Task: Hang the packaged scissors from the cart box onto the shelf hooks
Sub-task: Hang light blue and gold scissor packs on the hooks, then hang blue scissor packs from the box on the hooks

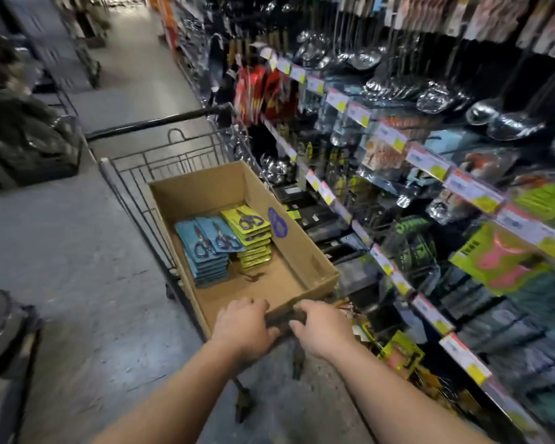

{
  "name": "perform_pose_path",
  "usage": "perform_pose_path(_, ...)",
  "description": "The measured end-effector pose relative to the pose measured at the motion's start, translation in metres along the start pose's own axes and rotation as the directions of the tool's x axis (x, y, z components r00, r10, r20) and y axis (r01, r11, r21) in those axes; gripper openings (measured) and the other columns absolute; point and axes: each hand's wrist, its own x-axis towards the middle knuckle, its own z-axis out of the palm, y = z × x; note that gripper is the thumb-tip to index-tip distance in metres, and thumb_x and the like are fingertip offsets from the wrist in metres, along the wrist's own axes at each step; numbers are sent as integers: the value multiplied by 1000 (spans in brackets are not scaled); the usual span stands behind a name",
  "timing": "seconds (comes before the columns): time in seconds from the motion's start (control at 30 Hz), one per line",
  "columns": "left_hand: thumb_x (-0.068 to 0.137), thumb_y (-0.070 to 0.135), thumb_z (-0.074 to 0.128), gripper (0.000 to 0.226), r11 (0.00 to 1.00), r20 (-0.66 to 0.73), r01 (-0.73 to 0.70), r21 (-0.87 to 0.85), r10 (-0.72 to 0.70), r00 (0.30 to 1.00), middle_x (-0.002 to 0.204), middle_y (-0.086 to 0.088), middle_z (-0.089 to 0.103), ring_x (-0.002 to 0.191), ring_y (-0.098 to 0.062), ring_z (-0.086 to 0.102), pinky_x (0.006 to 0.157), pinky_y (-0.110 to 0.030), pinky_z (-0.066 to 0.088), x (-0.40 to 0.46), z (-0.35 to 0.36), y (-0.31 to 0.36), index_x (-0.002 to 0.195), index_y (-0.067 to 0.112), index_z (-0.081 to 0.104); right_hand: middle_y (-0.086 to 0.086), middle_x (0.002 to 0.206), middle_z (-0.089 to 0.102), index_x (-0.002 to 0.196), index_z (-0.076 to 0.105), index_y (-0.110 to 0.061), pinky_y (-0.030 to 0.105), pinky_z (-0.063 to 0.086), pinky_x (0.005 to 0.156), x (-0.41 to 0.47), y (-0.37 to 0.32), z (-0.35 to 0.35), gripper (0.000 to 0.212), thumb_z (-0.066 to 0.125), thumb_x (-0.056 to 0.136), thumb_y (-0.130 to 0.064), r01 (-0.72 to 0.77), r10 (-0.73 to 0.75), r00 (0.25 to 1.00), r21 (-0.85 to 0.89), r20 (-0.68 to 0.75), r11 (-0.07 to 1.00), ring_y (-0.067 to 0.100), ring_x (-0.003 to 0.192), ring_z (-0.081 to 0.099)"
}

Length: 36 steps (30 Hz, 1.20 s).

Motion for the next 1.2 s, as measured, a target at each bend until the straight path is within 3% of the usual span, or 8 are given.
perform_pose_path(0.3,88,55,55,59,996,-45,85,-30,-86,995,137,-3,52,128,-25,46,106,-39,40,27,-28,-85,140,29,45,1,124,64,133,52,-33,33,45,95,52,-78,1,39,52,95,-46,24,-24,998,0,64,1000,26,120,55)
perform_pose_path(0.8,88,55,54,56,985,-56,168,-29,-170,984,133,-3,52,125,-26,47,106,-41,39,90,-41,-113,136,26,46,-4,131,62,129,56,-35,32,44,96,142,-113,-2,37,55,94,-45,124,-121,989,-28,90,992,23,121,55)
perform_pose_path(1.2,88,51,55,48,915,-14,375,-149,-381,924,127,-1,55,119,-23,51,103,-40,42,217,-66,-128,129,26,52,-2,129,62,131,55,-36,34,48,95,288,-123,-23,39,55,93,-44,211,-199,960,-44,199,976,24,117,57)
